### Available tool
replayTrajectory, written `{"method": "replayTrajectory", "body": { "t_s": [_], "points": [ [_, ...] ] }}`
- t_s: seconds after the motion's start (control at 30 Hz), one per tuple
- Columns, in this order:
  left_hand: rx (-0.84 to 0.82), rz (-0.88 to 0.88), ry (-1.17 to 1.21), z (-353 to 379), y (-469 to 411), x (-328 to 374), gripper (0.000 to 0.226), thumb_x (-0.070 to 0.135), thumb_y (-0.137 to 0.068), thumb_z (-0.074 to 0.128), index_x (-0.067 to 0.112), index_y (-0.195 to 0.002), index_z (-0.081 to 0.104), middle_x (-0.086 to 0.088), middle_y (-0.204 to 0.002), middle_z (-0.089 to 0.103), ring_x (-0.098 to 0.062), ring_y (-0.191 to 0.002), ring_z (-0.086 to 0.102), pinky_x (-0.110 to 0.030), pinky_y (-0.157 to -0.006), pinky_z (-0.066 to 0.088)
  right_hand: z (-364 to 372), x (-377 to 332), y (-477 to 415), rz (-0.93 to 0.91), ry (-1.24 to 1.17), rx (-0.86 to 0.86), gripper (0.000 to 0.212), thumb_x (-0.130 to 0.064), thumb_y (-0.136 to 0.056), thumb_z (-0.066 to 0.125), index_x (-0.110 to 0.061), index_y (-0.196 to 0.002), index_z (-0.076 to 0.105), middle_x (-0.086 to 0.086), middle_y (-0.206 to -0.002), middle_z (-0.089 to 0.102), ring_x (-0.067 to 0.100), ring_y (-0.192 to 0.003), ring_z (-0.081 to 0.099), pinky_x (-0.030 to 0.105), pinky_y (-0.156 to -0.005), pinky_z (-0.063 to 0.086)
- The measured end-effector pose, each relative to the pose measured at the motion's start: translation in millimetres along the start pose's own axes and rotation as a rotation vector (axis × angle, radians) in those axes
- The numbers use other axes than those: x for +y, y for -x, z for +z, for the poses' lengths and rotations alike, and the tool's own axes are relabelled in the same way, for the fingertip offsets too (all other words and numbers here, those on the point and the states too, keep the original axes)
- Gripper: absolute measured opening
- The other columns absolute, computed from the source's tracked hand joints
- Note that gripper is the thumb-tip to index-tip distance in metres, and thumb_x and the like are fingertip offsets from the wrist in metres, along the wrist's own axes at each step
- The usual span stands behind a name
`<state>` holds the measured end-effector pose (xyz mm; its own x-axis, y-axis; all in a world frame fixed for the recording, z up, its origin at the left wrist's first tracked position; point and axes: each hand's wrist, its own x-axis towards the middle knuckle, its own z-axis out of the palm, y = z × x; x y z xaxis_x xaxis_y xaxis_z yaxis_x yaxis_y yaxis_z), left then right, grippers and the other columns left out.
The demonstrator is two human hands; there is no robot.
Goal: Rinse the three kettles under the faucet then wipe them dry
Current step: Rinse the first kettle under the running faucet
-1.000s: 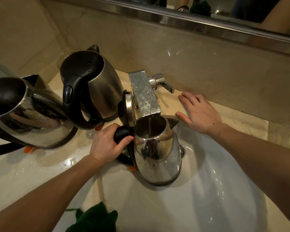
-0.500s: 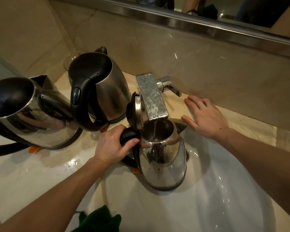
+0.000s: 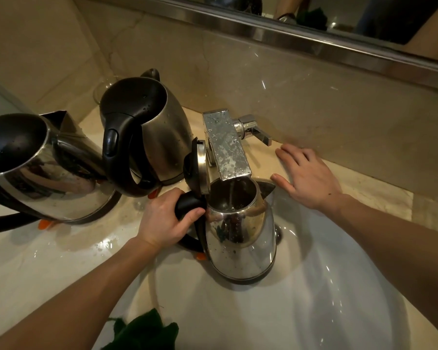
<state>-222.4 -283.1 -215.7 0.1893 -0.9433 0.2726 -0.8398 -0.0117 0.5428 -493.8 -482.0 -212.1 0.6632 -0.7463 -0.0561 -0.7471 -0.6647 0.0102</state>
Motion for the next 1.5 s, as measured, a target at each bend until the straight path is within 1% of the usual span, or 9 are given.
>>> {"method": "replayTrajectory", "body": {
  "t_s": [0.17,0.33,0.47,0.63,1.07,1.3,1.5],
  "points": [
    [-0.002,0.004,-0.002,1.1,-0.8,-0.8,0.076,0.076,-0.084,0.031,0.007,-0.093,0.062,-0.004,-0.077,0.062,-0.019,-0.066,0.057,-0.028,-0.059,0.045,0.6,-0.5,1.0,0.0,-0.008,0.007,0.068,-0.062,-0.097,0.025,-0.016,-0.147,0.036,0.004,-0.149,0.038,0.027,-0.123,0.039,0.04,-0.107,0.034],
    [-0.002,0.014,-0.004,0.8,-1.5,-0.6,0.073,0.075,-0.085,0.031,0.009,-0.092,0.061,-0.002,-0.075,0.06,-0.018,-0.064,0.055,-0.024,-0.057,0.04,0.0,-0.8,1.3,-0.004,-0.006,0.005,0.068,-0.062,-0.098,0.025,-0.018,-0.148,0.034,0.003,-0.151,0.036,0.026,-0.125,0.037,0.039,-0.108,0.033],
    [0.002,0.008,0.009,0.3,-2.5,0.5,0.072,0.075,-0.085,0.031,0.01,-0.09,0.061,0.0,-0.074,0.058,-0.017,-0.064,0.055,-0.022,-0.057,0.04,-1.1,-0.9,0.6,-0.004,-0.014,0.012,0.068,-0.062,-0.097,0.028,-0.018,-0.148,0.033,0.003,-0.151,0.036,0.026,-0.127,0.037,0.039,-0.108,0.032],
    [0.005,0.015,0.012,0.4,-2.4,0.6,0.072,0.074,-0.085,0.031,0.009,-0.09,0.061,-0.002,-0.075,0.06,-0.017,-0.064,0.055,-0.02,-0.057,0.04,-0.4,-0.3,1.2,-0.01,-0.017,0.013,0.067,-0.062,-0.097,0.029,-0.018,-0.148,0.033,0.002,-0.151,0.036,0.026,-0.128,0.036,0.039,-0.109,0.032],
    [0.001,0.007,0.009,-0.7,-3.3,1.7,0.073,0.074,-0.085,0.032,0.008,-0.093,0.061,-0.005,-0.077,0.062,-0.022,-0.067,0.058,-0.034,-0.059,0.049,-0.5,-0.4,0.9,-0.008,-0.009,0.017,0.066,-0.061,-0.097,0.03,-0.017,-0.147,0.034,0.003,-0.151,0.037,0.027,-0.127,0.037,0.04,-0.108,0.033],
    [-0.012,-0.004,0.007,0.6,-3.0,0.3,0.076,0.076,-0.084,0.031,0.008,-0.095,0.063,-0.005,-0.079,0.064,-0.023,-0.071,0.059,-0.035,-0.063,0.05,-0.3,-0.2,1.7,-0.011,-0.012,0.027,0.065,-0.06,-0.097,0.031,-0.017,-0.146,0.036,0.004,-0.149,0.038,0.027,-0.125,0.038,0.04,-0.107,0.033],
    [-0.013,-0.007,0.003,0.4,-3.3,0.2,0.076,0.077,-0.084,0.031,0.008,-0.095,0.062,-0.005,-0.079,0.064,-0.022,-0.07,0.06,-0.035,-0.063,0.05,0.0,0.2,1.5,-0.005,-0.022,0.018,0.068,-0.062,-0.096,0.025,-0.017,-0.145,0.037,0.004,-0.149,0.038,0.027,-0.124,0.038,0.04,-0.107,0.034]
  ]
}}
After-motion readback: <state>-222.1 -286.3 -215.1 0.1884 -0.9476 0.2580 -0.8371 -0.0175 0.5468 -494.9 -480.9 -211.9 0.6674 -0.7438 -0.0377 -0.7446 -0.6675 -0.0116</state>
